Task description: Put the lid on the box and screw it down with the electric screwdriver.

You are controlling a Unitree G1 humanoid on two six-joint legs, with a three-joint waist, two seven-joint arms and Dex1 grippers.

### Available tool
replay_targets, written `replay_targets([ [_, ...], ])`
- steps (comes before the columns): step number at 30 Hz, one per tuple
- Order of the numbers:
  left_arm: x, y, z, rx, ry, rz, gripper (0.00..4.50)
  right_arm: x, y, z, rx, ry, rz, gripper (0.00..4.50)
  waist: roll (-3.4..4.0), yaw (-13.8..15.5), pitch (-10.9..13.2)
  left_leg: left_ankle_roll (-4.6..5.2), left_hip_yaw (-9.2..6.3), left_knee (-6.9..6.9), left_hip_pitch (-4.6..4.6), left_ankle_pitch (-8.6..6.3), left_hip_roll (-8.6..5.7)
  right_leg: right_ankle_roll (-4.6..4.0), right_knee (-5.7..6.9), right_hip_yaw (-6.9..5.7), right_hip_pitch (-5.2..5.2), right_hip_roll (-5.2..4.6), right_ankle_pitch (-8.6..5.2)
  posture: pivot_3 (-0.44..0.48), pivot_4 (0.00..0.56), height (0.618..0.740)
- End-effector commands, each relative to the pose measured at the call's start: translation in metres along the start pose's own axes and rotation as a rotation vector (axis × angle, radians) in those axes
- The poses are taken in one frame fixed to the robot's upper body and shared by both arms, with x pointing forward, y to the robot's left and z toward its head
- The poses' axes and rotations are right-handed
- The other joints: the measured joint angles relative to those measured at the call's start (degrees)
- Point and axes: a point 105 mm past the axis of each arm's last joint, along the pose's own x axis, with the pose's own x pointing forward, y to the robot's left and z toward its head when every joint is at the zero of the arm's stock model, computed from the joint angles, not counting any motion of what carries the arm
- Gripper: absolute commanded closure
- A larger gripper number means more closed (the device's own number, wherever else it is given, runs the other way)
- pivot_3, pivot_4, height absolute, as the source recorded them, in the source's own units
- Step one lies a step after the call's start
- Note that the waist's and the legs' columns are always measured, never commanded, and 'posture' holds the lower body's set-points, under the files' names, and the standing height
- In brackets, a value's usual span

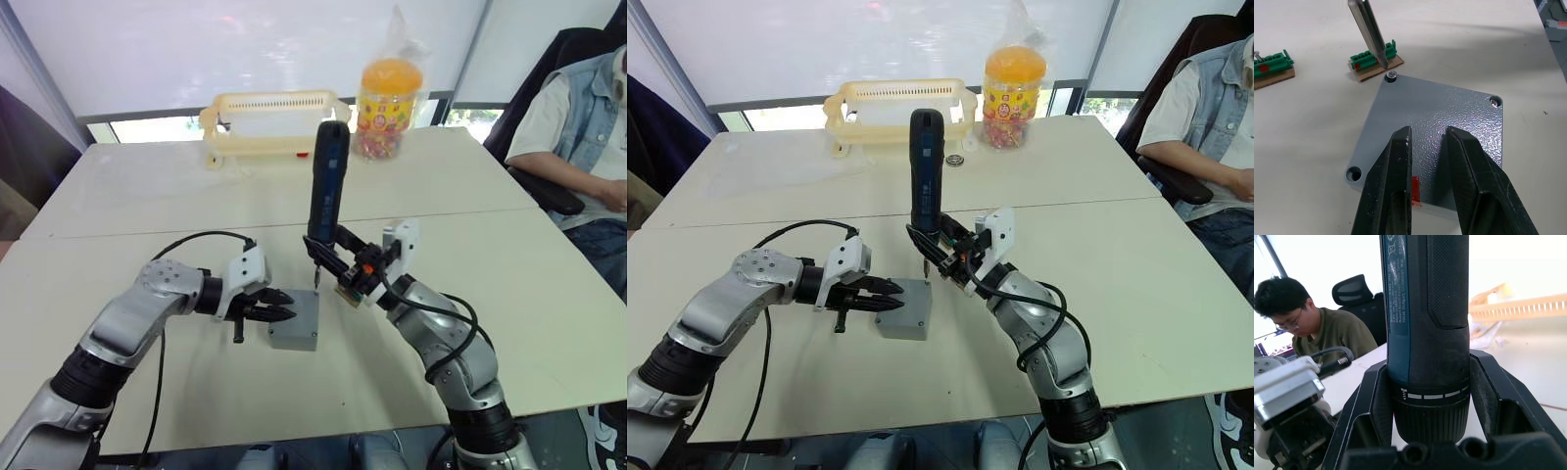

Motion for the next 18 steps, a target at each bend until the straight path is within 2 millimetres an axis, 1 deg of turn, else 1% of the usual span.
replay_targets([
  [1,-0.002,0.001,-0.011,-0.03,0.031,0.007,3.43,0.001,0.007,0.021,-0.039,-0.092,0.027,2.69,0.0,-0.02,0.0,0.0,0.0,0.0,0.0,0.0,0.0,0.0,0.0,0.0,0.0,0.0,0.0,0.0,0.15,0.74],
  [7,-0.002,0.001,-0.011,-0.028,0.032,0.003,3.43,-0.002,0.004,0.019,-0.034,-0.087,0.018,2.69,0.0,-0.03,0.0,0.0,0.0,0.0,0.02,0.0,0.0,0.0,0.02,0.0,0.0,0.0,0.0,0.0,0.15,0.74],
  [11,0.0,0.0,-0.011,-0.031,0.028,0.001,3.43,-0.003,0.003,0.015,-0.028,-0.076,0.011,2.69,0.0,-0.02,-0.01,0.0,0.0,0.0,0.02,0.0,0.0,0.0,0.03,0.0,0.0,0.0,0.0,0.0,0.15,0.74],
  [18,0.002,-0.001,-0.011,-0.037,0.024,-0.001,3.43,0.0,0.003,0.01,-0.033,-0.07,0.006,2.69,0.0,0.02,-0.02,0.0,0.01,0.0,0.05,0.0,0.0,0.0,0.04,0.0,0.02,0.0,0.0,0.0,0.15,0.74],
])
